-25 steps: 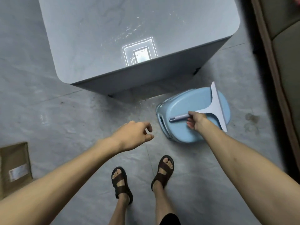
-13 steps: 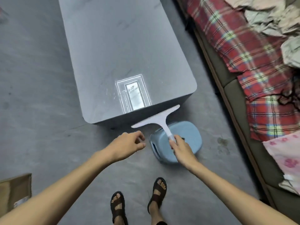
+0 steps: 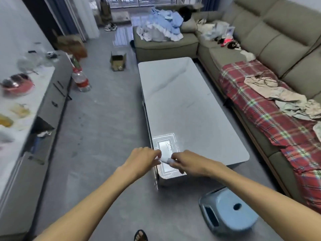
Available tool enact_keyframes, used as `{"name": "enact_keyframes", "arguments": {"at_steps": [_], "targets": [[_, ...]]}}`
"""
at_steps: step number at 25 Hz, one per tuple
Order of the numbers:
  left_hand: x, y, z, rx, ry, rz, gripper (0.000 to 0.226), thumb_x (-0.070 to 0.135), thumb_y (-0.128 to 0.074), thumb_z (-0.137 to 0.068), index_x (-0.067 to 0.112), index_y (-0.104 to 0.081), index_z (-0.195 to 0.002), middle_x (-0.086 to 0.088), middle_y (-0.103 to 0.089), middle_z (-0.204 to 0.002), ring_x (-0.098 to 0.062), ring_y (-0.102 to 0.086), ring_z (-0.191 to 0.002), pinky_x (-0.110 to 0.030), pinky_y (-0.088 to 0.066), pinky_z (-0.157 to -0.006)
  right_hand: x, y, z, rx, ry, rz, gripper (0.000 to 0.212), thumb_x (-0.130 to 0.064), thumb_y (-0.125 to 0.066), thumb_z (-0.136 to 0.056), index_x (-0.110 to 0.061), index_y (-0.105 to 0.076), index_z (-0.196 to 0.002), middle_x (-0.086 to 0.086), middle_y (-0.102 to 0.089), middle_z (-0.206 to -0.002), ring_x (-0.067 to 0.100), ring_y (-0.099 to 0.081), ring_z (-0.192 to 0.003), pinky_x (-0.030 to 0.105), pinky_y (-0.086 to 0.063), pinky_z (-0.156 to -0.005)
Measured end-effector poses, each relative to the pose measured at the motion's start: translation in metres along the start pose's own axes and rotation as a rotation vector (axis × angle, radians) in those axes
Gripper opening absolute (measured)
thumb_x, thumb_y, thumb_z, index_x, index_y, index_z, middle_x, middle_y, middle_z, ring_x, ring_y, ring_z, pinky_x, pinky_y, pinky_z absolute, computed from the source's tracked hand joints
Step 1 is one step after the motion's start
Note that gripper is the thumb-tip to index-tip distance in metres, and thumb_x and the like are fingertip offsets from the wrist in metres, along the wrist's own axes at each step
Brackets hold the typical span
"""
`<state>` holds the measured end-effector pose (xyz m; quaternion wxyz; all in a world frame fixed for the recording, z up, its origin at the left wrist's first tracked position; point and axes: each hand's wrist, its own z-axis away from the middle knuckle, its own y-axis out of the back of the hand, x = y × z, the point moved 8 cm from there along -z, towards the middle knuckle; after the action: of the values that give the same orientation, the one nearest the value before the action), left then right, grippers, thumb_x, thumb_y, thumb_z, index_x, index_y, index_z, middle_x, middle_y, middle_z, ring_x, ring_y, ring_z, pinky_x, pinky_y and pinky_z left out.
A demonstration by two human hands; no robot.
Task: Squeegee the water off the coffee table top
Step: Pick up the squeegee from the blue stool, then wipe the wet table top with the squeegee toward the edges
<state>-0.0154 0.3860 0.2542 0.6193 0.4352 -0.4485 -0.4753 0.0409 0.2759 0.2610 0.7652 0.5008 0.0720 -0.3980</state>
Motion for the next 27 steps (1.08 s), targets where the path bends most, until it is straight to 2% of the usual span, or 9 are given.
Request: {"name": "enact_keyframes", "arguments": {"at_steps": [2, 6, 10, 14, 16, 20, 22, 25, 27], "targets": [[-0.048, 0.035, 0.013, 0.068, -0.012, -0.046, 0.027, 0.051, -0.048, -0.091, 0.029, -0.059, -0.101, -0.002, -0.071, -0.095, -0.030, -0.065, -0.087, -0.031, -0.028, -0.057, -0.054, 0.017, -0.028, 0.017, 0.013, 0.034, 0.055, -0.061, -0.027, -0.095, -0.012, -0.051, -0.088, 0.009, -0.063, -0.077, 0.028, -0.056, -0.068, 0.033, -0.044, -0.060], [-0.131, 0.068, 0.012, 0.089, -0.015, -0.115, 0.013, 0.039, -0.057, -0.087, 0.027, -0.058, -0.093, 0.000, -0.068, -0.091, -0.029, -0.065, -0.084, -0.031, -0.026, -0.054, -0.104, 0.040, -0.091, -0.021, -0.082, -0.048, 0.064, -0.070, -0.032, -0.088, -0.010, -0.053, -0.085, 0.011, -0.062, -0.067, 0.026, -0.055, -0.046, 0.018, -0.036, -0.032], [-0.197, 0.075, -0.025, 0.042, 0.030, -0.077, 0.015, 0.038, -0.056, -0.086, 0.030, -0.060, -0.098, 0.001, -0.070, -0.094, -0.028, -0.065, -0.087, -0.030, -0.033, -0.059, -0.104, 0.052, -0.161, -0.099, -0.155, -0.114, 0.044, -0.050, -0.045, -0.090, -0.007, -0.054, -0.089, 0.011, -0.055, -0.071, 0.023, -0.048, -0.047, 0.016, -0.031, -0.032], [-0.290, 0.097, -0.089, 0.007, 0.144, 0.137, 0.028, 0.048, -0.054, -0.085, 0.039, -0.057, -0.111, 0.005, -0.072, -0.103, -0.026, -0.065, -0.097, -0.034, -0.041, -0.070, -0.073, 0.095, -0.252, 0.008, -0.239, -0.294, 0.026, -0.031, -0.047, -0.088, -0.006, -0.053, -0.081, 0.017, -0.054, -0.072, 0.024, -0.045, -0.049, 0.021, -0.032, -0.038], [-0.339, 0.104, -0.117, -0.053, 0.223, 0.292, 0.030, 0.051, -0.058, -0.082, 0.038, -0.059, -0.110, 0.008, -0.072, -0.096, -0.019, -0.067, -0.086, -0.030, -0.043, -0.068, -0.053, 0.125, -0.294, 0.097, -0.274, -0.379, 0.023, -0.028, -0.048, -0.088, -0.008, -0.050, -0.079, 0.017, -0.054, -0.073, 0.025, -0.047, -0.053, 0.030, -0.036, -0.046], [-0.430, 0.120, -0.190, -0.166, 0.319, 0.514, 0.031, 0.045, -0.063, -0.083, 0.028, -0.062, -0.109, 0.006, -0.073, -0.083, -0.012, -0.070, -0.064, -0.018, -0.045, -0.053, -0.029, 0.191, -0.380, 0.175, -0.378, -0.429, 0.023, -0.032, -0.046, -0.090, -0.016, -0.042, -0.074, 0.010, -0.048, -0.066, 0.022, -0.039, -0.045, 0.017, -0.027, -0.037], [-0.463, 0.143, -0.232, -0.146, 0.316, 0.518, 0.031, 0.045, -0.063, -0.083, 0.028, -0.062, -0.109, 0.006, -0.072, -0.083, -0.013, -0.070, -0.066, -0.022, -0.049, -0.060, -0.025, 0.229, -0.414, 0.201, -0.417, -0.454, 0.024, -0.034, -0.045, -0.090, -0.017, -0.042, -0.073, 0.009, -0.046, -0.064, 0.020, -0.036, -0.044, 0.016, -0.024, -0.037], [-0.497, 0.166, -0.304, -0.108, 0.272, 0.519, 0.029, 0.049, -0.060, -0.081, 0.033, -0.062, -0.105, 0.005, -0.073, -0.083, -0.012, -0.067, -0.073, -0.035, -0.054, -0.083, -0.013, 0.279, -0.460, 0.218, -0.450, -0.424, 0.021, -0.032, -0.044, -0.089, -0.018, -0.042, -0.073, 0.007, -0.048, -0.065, 0.020, -0.038, -0.043, 0.014, -0.025, -0.035], [-0.522, 0.170, -0.362, -0.127, 0.226, 0.508, 0.029, 0.050, -0.059, -0.081, 0.034, -0.061, -0.104, 0.004, -0.073, -0.084, -0.012, -0.066, -0.075, -0.039, -0.053, -0.089, 0.003, 0.313, -0.497, 0.256, -0.495, -0.410, 0.020, -0.027, -0.044, -0.088, -0.029, -0.042, -0.069, 0.006, -0.050, -0.065, 0.020, -0.040, -0.044, 0.014, -0.026, -0.034]]}}
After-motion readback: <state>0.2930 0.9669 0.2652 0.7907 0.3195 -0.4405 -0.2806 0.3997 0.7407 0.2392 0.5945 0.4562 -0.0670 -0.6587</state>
